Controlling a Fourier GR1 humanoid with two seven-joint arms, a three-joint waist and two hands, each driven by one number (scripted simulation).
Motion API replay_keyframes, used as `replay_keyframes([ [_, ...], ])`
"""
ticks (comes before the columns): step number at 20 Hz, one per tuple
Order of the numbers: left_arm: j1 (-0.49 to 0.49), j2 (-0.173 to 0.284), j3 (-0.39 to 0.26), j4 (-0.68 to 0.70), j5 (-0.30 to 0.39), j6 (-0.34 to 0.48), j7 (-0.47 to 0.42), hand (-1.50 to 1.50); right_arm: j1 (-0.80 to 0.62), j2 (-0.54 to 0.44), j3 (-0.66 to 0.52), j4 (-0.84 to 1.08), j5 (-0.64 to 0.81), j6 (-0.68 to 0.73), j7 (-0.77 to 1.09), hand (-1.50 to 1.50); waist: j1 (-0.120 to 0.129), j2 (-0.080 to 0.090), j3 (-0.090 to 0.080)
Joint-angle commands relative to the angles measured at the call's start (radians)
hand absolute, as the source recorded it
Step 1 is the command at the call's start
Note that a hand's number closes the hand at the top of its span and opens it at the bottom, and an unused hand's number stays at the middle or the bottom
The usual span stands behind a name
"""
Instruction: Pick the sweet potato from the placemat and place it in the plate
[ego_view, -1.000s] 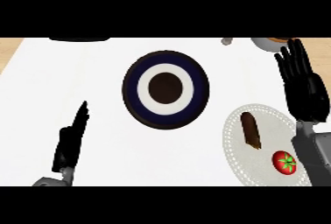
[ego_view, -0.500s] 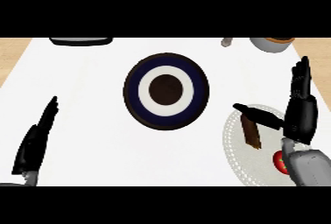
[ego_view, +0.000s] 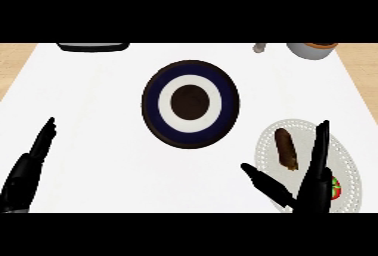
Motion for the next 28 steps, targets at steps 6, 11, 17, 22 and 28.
replay_keyframes([
  [6, 0.047, -0.019, -0.017, -0.009, -0.021, 0.0, -0.028, 0.0, 0.161, -0.175, 0.023, -0.016, 0.357, 0.151, 0.46, -1.5, 0.009, 0.004, -0.006],
  [11, -0.013, -0.014, 0.002, 0.003, -0.033, 0.008, 0.006, 0.0, 0.073, -0.21, -0.02, -0.179, 0.494, 0.413, 0.844, -1.5, 0.005, 0.005, -0.004],
  [17, -0.006, -0.005, 0.014, -0.019, -0.024, -0.028, 0.008, 0.0, -0.131, -0.214, -0.052, -0.199, 0.483, 0.745, 1.128, -1.5, 0.02, 0.005, 0.001],
  [22, -0.015, -0.025, 0.016, -0.038, -0.046, -0.021, 0.051, 0.0, -0.255, -0.171, -0.039, -0.136, 0.455, 0.924, 1.25, -1.5, 0.018, 0.005, 0.002],
  [28, 0.006, -0.049, 0.053, 0.043, -0.053, -0.049, -0.053, 0.0, -0.245, -0.208, -0.084, -0.063, 0.408, 1.052, 1.217, -1.5, 0.009, 0.005, 0.002],
])
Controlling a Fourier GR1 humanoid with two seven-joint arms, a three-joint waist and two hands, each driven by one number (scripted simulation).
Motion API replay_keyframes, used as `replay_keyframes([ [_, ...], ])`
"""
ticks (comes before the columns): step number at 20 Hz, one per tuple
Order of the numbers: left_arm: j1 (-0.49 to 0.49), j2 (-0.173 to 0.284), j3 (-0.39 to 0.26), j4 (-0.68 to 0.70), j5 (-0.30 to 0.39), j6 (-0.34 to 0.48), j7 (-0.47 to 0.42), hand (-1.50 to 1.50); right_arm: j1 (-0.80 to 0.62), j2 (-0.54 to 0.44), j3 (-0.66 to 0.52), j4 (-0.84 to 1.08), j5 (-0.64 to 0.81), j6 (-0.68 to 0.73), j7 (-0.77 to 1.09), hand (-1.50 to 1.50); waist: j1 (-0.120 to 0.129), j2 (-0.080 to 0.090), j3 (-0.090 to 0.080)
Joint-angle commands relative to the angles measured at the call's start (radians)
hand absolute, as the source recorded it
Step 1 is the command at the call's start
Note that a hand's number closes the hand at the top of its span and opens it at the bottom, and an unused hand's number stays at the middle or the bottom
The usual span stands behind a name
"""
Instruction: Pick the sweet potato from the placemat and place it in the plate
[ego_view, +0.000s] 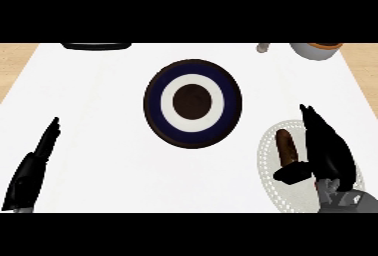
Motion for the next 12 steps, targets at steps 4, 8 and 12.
replay_keyframes([
  [4, 0.028, -0.017, 0.038, -0.044, -0.021, -0.038, 0.016, 0.0, 0.007, 0.008, -0.05, 0.144, -0.01, 0.074, -0.108, -1.5, -0.003, -0.001, 0.001],
  [8, 0.002, -0.039, 0.072, -0.024, -0.032, -0.076, 0.016, 0.0, -0.027, 0.045, -0.101, 0.202, -0.014, 0.11, -0.141, -1.5, -0.004, -0.001, 0.001],
  [12, 0.023, -0.066, 0.073, -0.055, -0.075, -0.063, 0.035, 0.0, -0.069, 0.093, -0.102, 0.275, -0.005, 0.138, -0.161, -1.5, -0.002, -0.001, 0.001],
])
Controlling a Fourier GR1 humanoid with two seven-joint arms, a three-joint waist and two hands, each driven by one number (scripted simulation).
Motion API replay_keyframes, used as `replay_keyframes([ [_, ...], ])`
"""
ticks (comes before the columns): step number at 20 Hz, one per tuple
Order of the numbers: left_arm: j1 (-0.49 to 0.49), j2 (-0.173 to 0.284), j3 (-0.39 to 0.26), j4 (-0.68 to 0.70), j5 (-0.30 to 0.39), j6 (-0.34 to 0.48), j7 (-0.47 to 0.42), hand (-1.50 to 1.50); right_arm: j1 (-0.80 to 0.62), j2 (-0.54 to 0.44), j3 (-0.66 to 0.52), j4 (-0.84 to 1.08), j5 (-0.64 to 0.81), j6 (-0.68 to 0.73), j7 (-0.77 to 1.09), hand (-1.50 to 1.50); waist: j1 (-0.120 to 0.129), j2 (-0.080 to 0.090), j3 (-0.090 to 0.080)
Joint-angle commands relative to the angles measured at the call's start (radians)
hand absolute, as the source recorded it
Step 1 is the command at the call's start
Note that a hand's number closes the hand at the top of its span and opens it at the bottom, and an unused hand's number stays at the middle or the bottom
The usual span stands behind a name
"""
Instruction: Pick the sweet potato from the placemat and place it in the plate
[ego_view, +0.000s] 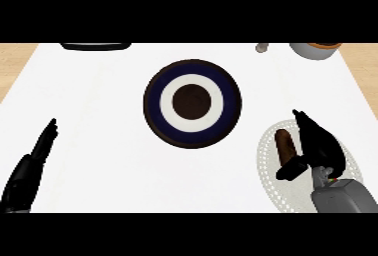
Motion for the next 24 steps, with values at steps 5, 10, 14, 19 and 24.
replay_keyframes([
  [5, 0.019, -0.059, 0.029, -0.028, -0.082, -0.002, 0.002, 0.0, -0.008, 0.048, -0.041, 0.089, 0.035, 0.057, -0.053, -1.5, -0.001, 0.0, 0.0],
  [10, -0.028, -0.093, 0.054, 0.024, -0.09, -0.046, 0.005, 0.0, -0.038, 0.07, -0.077, 0.224, 0.085, 0.014, -0.143, -1.5, -0.001, 0.0, 0.0],
  [14, -0.038, -0.092, 0.089, -0.003, -0.11, -0.068, 0.027, 0.0, -0.045, 0.11, -0.109, 0.271, 0.092, -0.016, -0.176, -1.5, -0.001, 0.0, 0.0],
  [19, 0.031, -0.123, 0.096, -0.026, -0.104, -0.095, -0.04, 0.0, -0.017, 0.103, -0.129, 0.322, 0.101, -0.057, -0.271, 1.5, 0.0, 0.0, 0.0],
  [24, -0.027, -0.174, 0.065, -0.05, -0.182, -0.053, 0.063, 0.0, -0.054, 0.114, -0.136, 0.369, 0.139, -0.106, -0.348, 1.5, -0.001, 0.0, 0.0],
])
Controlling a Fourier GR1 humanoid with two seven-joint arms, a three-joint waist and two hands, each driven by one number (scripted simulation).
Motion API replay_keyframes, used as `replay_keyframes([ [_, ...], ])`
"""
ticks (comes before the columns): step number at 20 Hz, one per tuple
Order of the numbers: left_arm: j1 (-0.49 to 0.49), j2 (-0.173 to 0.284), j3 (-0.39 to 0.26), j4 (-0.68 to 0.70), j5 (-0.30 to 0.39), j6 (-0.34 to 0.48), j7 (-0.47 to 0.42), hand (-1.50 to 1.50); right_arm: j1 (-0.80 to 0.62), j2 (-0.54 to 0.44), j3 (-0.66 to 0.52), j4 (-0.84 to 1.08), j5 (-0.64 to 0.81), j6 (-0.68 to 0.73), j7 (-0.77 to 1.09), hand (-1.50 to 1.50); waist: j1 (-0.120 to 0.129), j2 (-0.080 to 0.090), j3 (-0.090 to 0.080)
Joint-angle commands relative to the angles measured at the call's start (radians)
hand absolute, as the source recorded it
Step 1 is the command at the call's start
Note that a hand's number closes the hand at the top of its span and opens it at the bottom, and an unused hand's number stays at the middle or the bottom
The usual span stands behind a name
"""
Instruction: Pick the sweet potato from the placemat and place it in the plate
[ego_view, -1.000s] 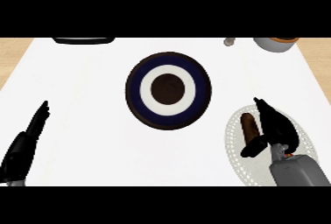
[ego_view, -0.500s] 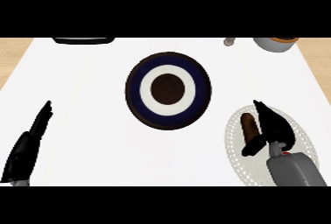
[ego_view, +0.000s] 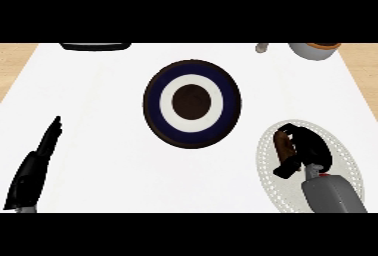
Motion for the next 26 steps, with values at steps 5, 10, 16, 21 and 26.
replay_keyframes([
  [5, 0.042, -0.011, 0.051, -0.03, -0.005, -0.062, -0.02, 0.0, -0.007, 0.005, -0.02, 0.033, 0.059, -0.032, -0.067, 1.5, 0.001, 0.002, 0.002],
  [10, -0.028, -0.019, 0.004, -0.005, -0.01, -0.051, -0.011, 0.0, -0.235, -0.163, -0.094, 0.296, -0.112, 0.086, -0.521, 1.5, 0.072, 0.033, 0.009],
  [16, -0.079, -0.023, -0.005, -0.005, -0.017, -0.048, 0.011, 0.0, -0.362, -0.27, -0.18, 0.498, -0.118, -0.03, -0.793, 1.5, 0.074, 0.036, 0.01],
  [21, -0.062, -0.016, -0.003, 0.007, -0.02, -0.056, -0.003, 0.0, -0.447, -0.295, -0.277, 0.634, -0.17, -0.143, -0.965, 1.5, 0.063, 0.029, 0.008],
  [26, -0.054, -0.009, 0.017, 0.021, -0.024, -0.047, -0.004, 0.0, -0.53, -0.33, -0.358, 0.679, -0.231, -0.214, -1.136, 1.5, 0.046, 0.019, 0.006],
])
